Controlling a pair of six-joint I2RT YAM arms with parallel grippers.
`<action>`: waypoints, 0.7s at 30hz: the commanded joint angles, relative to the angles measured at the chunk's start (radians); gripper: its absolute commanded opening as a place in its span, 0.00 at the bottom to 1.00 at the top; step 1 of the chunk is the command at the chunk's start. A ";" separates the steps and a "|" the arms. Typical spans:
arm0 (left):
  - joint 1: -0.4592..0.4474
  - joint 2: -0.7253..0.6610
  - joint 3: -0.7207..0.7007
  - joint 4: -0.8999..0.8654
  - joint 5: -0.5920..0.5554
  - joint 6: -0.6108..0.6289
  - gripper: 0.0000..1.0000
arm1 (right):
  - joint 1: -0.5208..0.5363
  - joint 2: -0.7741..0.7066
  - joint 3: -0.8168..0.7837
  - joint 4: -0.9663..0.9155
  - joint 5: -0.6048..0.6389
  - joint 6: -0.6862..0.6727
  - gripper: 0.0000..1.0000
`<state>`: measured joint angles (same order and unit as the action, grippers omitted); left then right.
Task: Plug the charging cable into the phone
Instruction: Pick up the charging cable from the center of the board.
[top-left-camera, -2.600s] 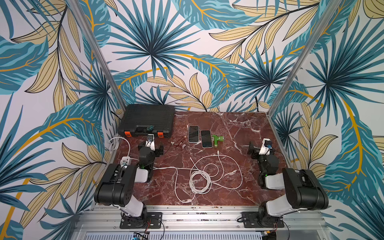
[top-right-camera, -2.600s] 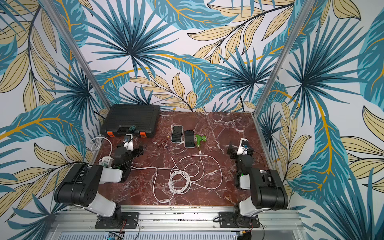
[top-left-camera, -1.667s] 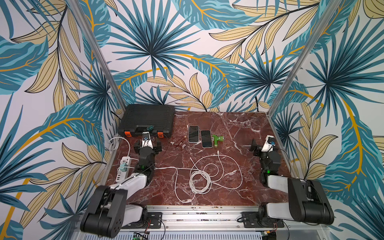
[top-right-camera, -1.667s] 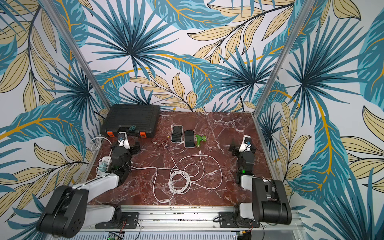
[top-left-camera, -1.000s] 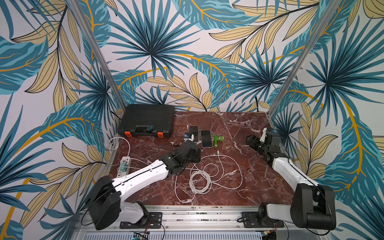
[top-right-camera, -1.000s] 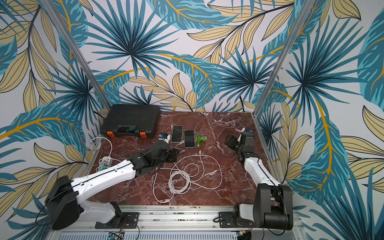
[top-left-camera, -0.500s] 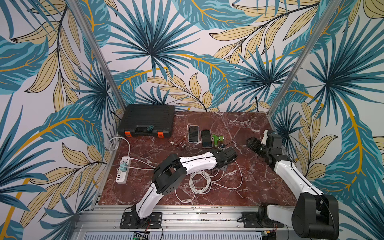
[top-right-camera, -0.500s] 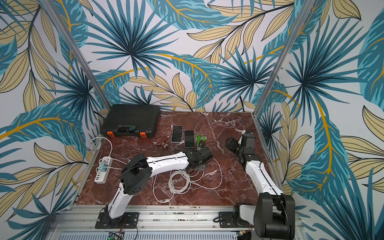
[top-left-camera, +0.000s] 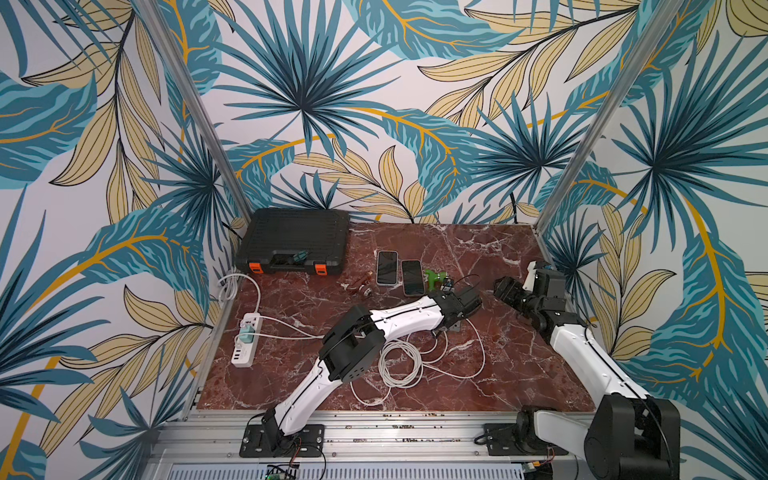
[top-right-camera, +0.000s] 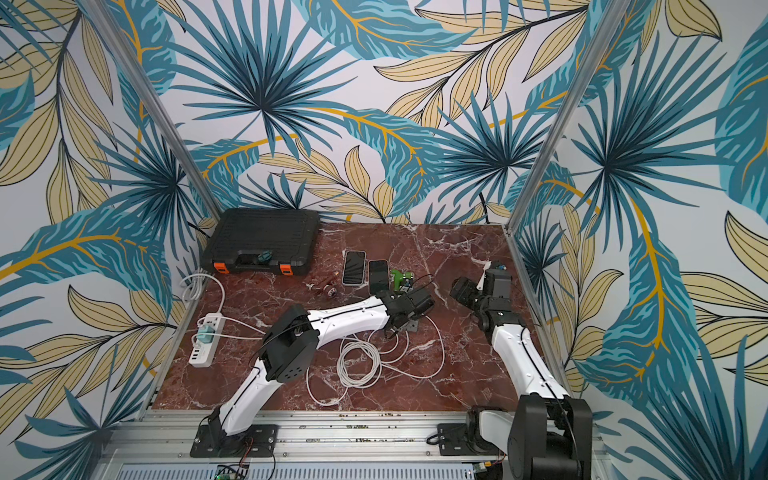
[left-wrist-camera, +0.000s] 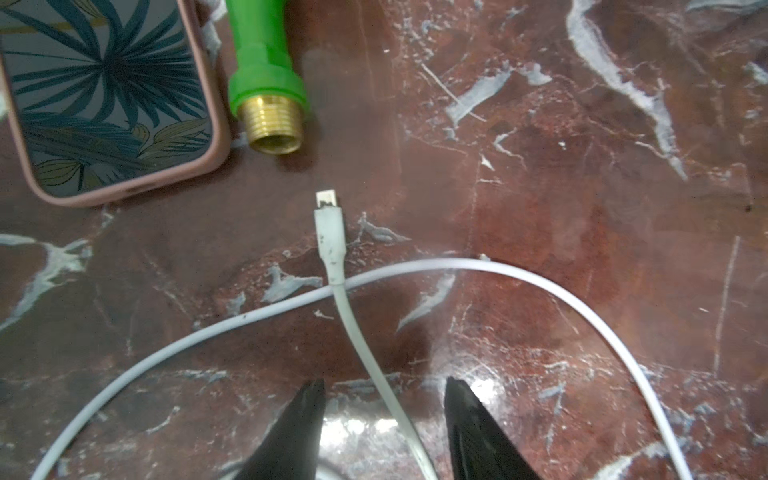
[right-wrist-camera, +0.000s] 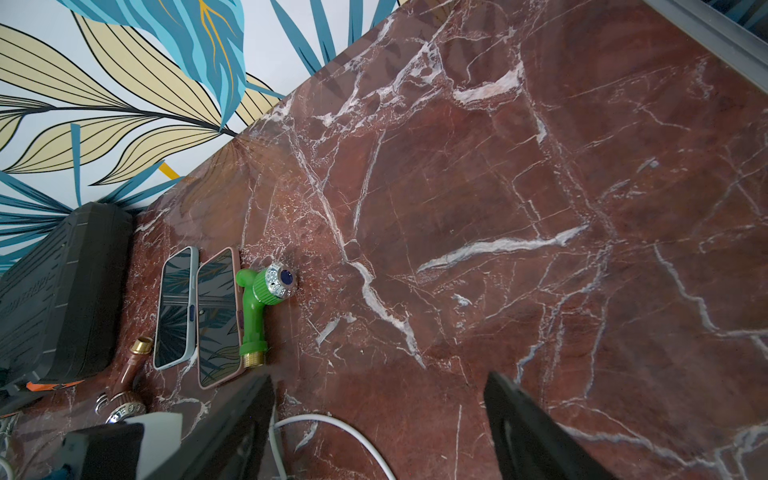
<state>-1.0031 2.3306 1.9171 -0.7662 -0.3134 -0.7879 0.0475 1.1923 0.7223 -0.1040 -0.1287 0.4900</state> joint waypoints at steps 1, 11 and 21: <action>0.024 0.004 -0.017 -0.006 -0.048 -0.039 0.49 | 0.003 -0.005 -0.023 -0.008 -0.010 -0.011 0.86; 0.027 0.144 0.101 -0.027 0.021 -0.048 0.44 | 0.003 -0.015 -0.025 -0.006 -0.015 -0.008 0.86; 0.003 0.173 0.101 -0.064 -0.008 -0.041 0.18 | 0.003 -0.015 -0.031 0.004 -0.026 -0.001 0.86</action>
<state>-0.9878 2.4371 2.0342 -0.7948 -0.3618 -0.8238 0.0475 1.1919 0.7166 -0.1036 -0.1413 0.4904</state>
